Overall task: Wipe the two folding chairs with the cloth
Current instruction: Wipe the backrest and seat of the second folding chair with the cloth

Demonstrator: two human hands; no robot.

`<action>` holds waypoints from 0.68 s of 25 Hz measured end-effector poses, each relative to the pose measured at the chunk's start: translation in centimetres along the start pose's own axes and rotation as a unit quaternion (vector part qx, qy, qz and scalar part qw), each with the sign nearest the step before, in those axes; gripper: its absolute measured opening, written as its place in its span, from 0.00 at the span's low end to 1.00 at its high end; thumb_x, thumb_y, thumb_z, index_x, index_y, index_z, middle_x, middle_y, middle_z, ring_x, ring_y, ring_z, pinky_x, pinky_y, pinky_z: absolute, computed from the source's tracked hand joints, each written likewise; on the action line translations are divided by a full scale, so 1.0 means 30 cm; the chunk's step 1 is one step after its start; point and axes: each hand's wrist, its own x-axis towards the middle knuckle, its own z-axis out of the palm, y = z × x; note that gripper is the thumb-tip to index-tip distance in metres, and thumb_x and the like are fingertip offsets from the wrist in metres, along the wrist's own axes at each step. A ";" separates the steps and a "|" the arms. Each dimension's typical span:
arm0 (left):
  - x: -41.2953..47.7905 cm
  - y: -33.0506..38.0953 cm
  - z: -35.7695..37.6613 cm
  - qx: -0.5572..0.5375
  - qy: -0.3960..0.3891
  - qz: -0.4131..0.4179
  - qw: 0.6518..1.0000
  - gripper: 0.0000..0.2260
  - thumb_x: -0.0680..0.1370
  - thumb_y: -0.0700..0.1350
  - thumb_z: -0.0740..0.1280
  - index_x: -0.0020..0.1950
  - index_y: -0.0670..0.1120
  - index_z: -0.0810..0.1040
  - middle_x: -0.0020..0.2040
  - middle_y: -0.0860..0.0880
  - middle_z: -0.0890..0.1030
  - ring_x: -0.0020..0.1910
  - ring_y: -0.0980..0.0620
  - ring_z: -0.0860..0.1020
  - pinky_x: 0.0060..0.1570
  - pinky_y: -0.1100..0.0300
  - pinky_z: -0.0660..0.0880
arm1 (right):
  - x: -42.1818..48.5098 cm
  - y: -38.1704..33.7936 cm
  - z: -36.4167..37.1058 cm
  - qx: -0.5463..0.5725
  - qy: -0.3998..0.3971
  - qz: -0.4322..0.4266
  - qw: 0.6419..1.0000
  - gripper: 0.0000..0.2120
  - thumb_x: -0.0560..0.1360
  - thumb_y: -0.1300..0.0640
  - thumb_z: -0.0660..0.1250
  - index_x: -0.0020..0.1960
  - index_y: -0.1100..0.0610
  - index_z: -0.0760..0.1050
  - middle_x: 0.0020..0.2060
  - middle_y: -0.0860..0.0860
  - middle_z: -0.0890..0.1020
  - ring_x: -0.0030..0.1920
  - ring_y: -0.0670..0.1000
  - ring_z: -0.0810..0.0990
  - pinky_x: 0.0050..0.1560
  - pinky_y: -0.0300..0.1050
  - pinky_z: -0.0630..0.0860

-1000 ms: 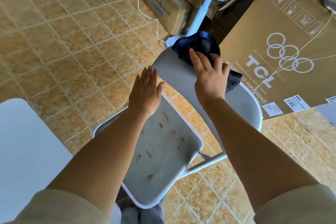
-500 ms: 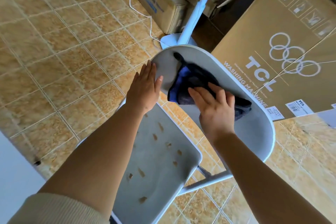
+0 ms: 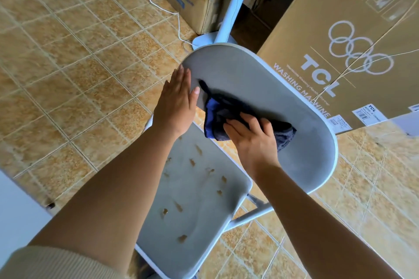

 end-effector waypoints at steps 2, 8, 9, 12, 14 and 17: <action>-0.012 0.037 0.013 0.013 0.011 0.032 0.999 0.28 0.82 0.54 0.44 0.77 0.39 0.52 0.78 0.41 0.51 0.78 0.46 0.49 0.76 0.52 0.48 | -0.050 0.076 -0.077 0.008 0.007 0.039 0.999 0.20 0.71 0.65 0.58 0.57 0.53 0.79 0.56 0.46 0.82 0.60 0.56 0.72 0.54 0.52 0.66; -0.032 0.113 0.047 0.009 0.016 0.035 0.999 0.31 0.80 0.56 0.44 0.76 0.38 0.57 0.78 0.39 0.54 0.77 0.45 0.53 0.74 0.49 0.54 | 0.063 0.162 -0.149 0.022 0.074 0.132 0.988 0.22 0.73 0.65 0.57 0.64 0.53 0.76 0.61 0.48 0.80 0.63 0.56 0.68 0.56 0.52 0.62; -0.030 0.119 0.048 0.009 0.013 0.030 0.999 0.30 0.80 0.56 0.44 0.77 0.38 0.56 0.78 0.39 0.54 0.77 0.45 0.53 0.74 0.49 0.53 | 0.051 0.144 -0.122 0.019 0.069 0.100 0.992 0.21 0.75 0.64 0.56 0.63 0.53 0.77 0.61 0.48 0.80 0.63 0.56 0.69 0.56 0.53 0.63; -0.025 0.131 0.044 0.018 0.004 0.015 1.000 0.28 0.81 0.53 0.44 0.77 0.38 0.53 0.78 0.39 0.51 0.78 0.45 0.50 0.75 0.50 0.50 | -0.089 0.090 -0.045 0.001 0.028 0.008 1.000 0.16 0.77 0.63 0.57 0.59 0.54 0.79 0.58 0.48 0.82 0.61 0.56 0.75 0.54 0.52 0.67; -0.027 0.146 0.049 0.032 0.001 0.012 0.999 0.26 0.83 0.51 0.46 0.77 0.38 0.51 0.78 0.39 0.49 0.78 0.45 0.49 0.75 0.51 0.48 | -0.219 0.100 -0.039 -0.004 0.002 0.002 1.000 0.16 0.80 0.62 0.54 0.56 0.54 0.80 0.54 0.47 0.82 0.60 0.55 0.77 0.53 0.51 0.69; -0.040 0.151 0.056 0.042 -0.010 0.007 0.999 0.26 0.83 0.51 0.47 0.78 0.39 0.49 0.79 0.40 0.47 0.78 0.46 0.48 0.75 0.51 0.47 | -0.364 0.142 -0.092 0.000 -0.018 0.055 0.998 0.21 0.81 0.62 0.48 0.57 0.52 0.79 0.55 0.45 0.82 0.61 0.54 0.75 0.54 0.52 0.68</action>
